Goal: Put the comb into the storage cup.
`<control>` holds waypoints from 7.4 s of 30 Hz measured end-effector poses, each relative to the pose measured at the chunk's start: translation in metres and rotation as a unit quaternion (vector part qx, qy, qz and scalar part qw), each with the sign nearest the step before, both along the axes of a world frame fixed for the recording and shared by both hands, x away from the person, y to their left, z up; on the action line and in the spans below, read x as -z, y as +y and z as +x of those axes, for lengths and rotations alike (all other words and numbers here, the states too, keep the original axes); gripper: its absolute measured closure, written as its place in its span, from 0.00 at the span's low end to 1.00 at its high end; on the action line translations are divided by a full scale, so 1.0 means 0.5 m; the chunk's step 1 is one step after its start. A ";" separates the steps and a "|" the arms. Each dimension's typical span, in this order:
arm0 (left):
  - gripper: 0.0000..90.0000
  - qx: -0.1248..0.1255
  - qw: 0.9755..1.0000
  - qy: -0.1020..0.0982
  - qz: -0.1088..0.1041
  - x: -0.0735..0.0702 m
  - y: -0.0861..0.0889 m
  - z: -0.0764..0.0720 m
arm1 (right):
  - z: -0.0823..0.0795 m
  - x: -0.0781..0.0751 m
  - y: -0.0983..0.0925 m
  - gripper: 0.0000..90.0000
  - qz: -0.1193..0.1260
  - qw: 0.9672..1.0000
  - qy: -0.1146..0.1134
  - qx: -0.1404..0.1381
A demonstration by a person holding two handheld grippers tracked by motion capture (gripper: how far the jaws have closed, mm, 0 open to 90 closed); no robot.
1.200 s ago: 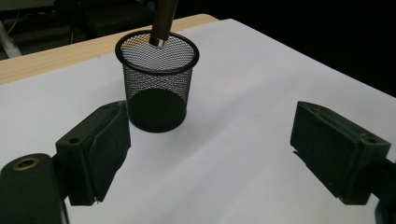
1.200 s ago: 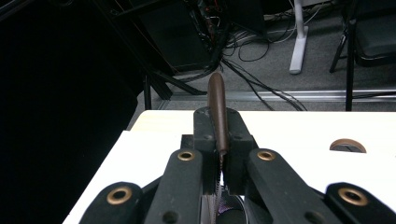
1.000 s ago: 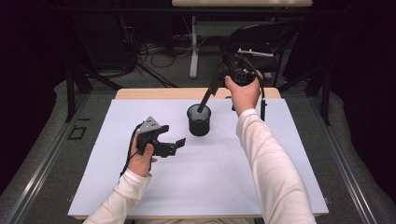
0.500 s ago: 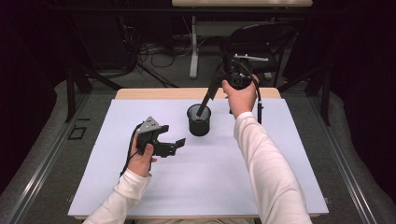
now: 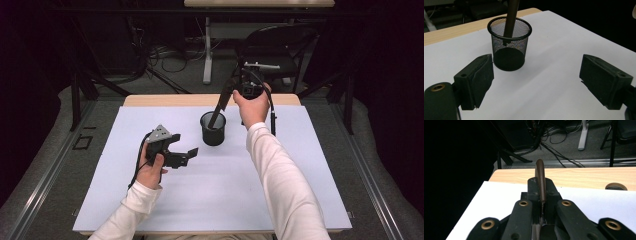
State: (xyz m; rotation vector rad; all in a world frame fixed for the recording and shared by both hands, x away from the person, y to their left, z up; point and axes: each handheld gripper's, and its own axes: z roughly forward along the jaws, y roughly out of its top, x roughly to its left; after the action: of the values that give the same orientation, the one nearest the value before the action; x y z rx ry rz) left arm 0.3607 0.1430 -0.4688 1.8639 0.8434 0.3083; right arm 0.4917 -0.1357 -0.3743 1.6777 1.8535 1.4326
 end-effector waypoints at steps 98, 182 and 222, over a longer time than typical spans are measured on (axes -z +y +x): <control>0.14 0.000 1.000 0.003 0.004 0.005 -0.001 0.001 | 0.013 0.127 -0.050 0.97 0.074 0.996 0.046 0.018; 0.14 -0.006 1.000 0.006 0.004 0.005 0.004 0.002 | -0.050 0.101 -0.081 0.40 -0.064 0.996 -0.012 -0.058; 0.14 -0.009 1.000 0.007 -0.001 -0.002 0.022 0.008 | -0.124 0.072 -0.085 0.00 -0.143 0.985 -0.054 -0.080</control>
State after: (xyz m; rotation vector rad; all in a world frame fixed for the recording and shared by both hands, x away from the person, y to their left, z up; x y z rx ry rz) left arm 0.3647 0.1538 -0.4676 1.8602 0.8699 0.3050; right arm 0.4296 -0.1782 -0.4101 1.3184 2.0563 1.2148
